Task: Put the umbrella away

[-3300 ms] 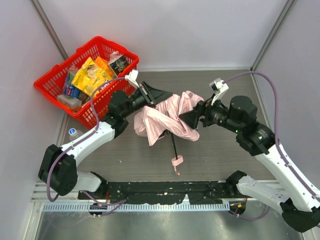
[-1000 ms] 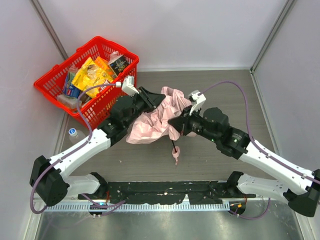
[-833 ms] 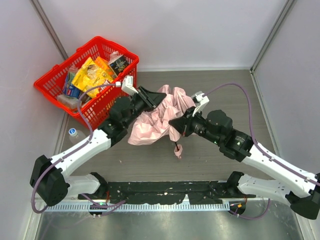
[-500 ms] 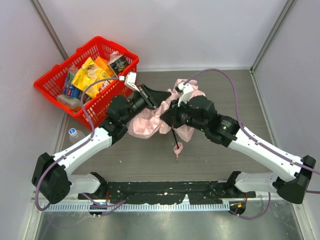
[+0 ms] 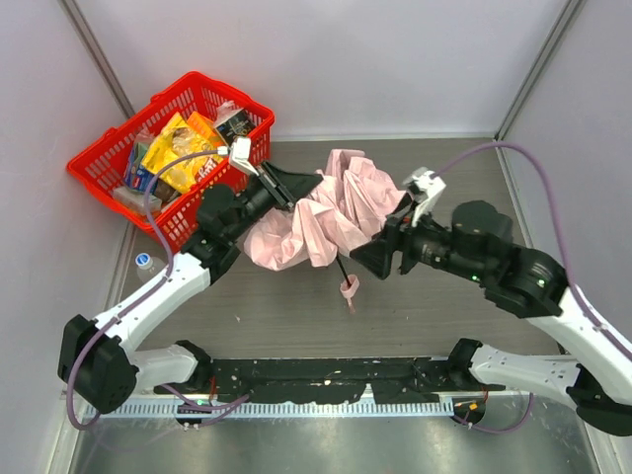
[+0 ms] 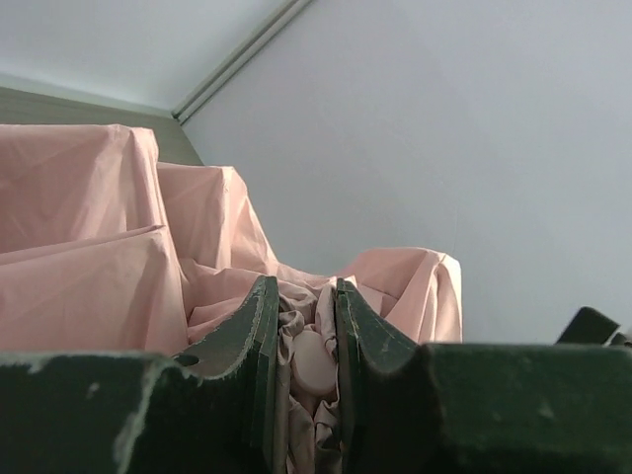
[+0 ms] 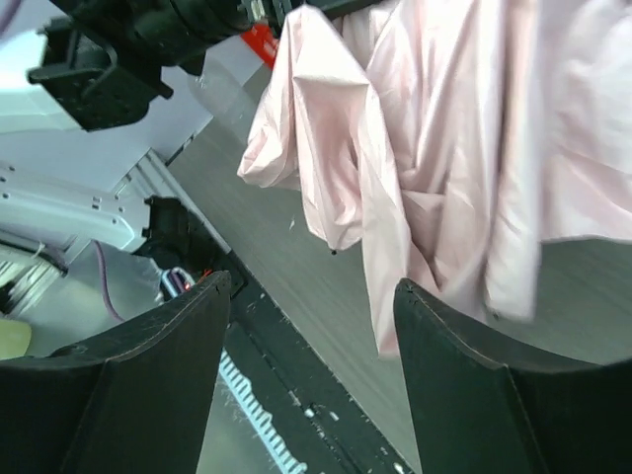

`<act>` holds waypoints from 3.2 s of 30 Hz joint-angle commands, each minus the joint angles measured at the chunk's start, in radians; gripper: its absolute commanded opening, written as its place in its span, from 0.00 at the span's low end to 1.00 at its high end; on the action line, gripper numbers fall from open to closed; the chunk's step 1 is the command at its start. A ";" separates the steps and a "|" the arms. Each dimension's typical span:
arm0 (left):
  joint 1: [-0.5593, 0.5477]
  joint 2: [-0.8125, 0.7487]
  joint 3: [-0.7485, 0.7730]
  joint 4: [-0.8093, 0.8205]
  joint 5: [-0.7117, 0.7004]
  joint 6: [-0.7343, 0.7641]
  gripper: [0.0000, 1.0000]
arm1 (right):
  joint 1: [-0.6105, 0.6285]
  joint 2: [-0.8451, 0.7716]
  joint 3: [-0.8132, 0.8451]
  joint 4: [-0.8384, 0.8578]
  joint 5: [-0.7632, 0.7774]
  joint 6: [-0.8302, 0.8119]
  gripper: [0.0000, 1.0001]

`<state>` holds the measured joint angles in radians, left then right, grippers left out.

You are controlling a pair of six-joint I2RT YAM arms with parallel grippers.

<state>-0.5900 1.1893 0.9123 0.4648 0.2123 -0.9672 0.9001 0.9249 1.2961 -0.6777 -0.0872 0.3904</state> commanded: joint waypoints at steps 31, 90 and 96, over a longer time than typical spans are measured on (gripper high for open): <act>0.035 0.104 0.217 -0.207 0.119 -0.122 0.00 | -0.124 0.166 0.063 0.230 0.058 -0.130 0.88; 0.013 0.075 0.103 0.171 0.390 -0.295 0.00 | -0.059 0.244 -0.106 0.304 0.310 -0.380 0.95; 0.006 0.112 0.154 0.276 0.541 -0.344 0.00 | -0.078 0.313 -0.107 0.400 0.178 -0.423 0.96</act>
<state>-0.5655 1.3296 0.9886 0.4873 0.5621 -1.1973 0.8562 1.1820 1.1965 -0.3454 0.1360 0.0277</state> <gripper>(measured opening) 0.259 0.962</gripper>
